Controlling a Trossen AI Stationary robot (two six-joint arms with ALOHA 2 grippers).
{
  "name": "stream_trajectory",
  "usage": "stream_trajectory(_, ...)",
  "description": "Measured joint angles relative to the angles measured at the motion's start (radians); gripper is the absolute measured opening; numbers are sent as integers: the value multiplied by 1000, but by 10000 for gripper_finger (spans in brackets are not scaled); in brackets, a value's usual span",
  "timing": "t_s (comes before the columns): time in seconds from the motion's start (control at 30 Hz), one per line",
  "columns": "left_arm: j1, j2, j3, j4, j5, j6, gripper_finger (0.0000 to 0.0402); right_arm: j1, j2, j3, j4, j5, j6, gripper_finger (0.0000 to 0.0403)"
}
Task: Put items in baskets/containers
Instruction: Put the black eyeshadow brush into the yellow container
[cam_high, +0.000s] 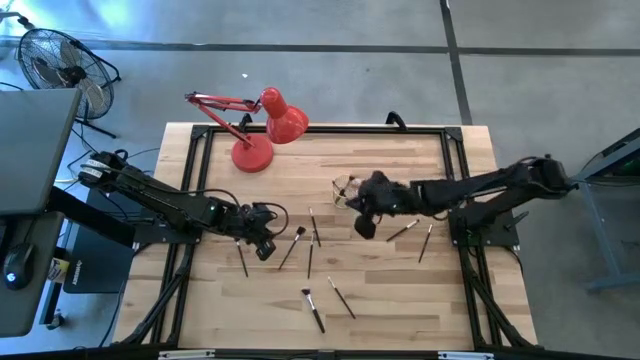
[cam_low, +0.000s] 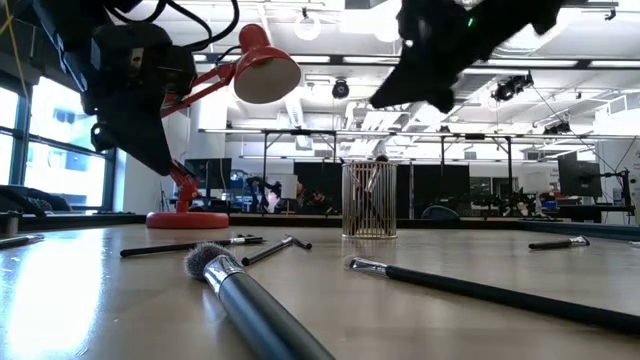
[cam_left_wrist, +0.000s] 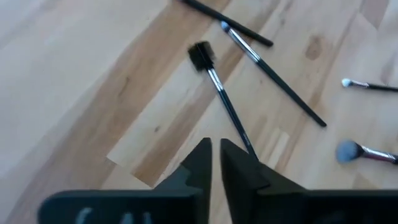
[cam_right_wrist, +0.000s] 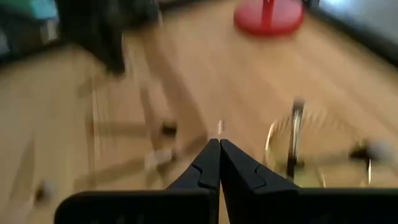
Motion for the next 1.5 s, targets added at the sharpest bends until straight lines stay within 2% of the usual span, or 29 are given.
stream_trajectory(0.13, 0, 0, 0, 0, -101, 0, 98, 69, 22, 131, -311, 28, 150, 1)
stream_trajectory(0.27, 0, 0, 0, 9, -130, 8, 143, 115, 47, 169, -475, 31, 344, 1)
stream_trajectory(0.47, 0, 0, 1, 106, -92, 152, 158, 180, 80, 108, -502, 20, 581, 1)
stream_trajectory(0.67, -1, 13, 57, 57, -74, 135, 158, 241, 97, 64, -499, 18, 672, 1)
stream_trajectory(0.8, -1, 64, 157, -153, -105, -24, 158, 260, 97, 58, -498, 28, 637, 1)
stream_trajectory(0.9, 0, 123, 245, -362, -99, -243, 158, 259, 97, 58, -497, 23, 573, 1)
stream_trajectory(0.97, 0, 168, 292, -462, -64, -422, 158, 257, 97, 58, -498, 23, 527, 1)
stream_trajectory(1.07, -1, 210, 323, -585, 19, -611, 158, 257, 97, 58, -498, 22, 468, 1)
stream_trajectory(1.2, -1, 239, 314, -654, 139, -755, 158, 257, 97, 58, -498, -9, 379, 2)
stream_trajectory(1.3, -4, 254, 282, -639, 218, -821, 158, 257, 97, 58, -494, -31, 309, 1)
stream_trajectory(1.5, -72, 250, 203, -593, 287, -994, 158, 251, 97, 59, -475, -31, 230, 1)
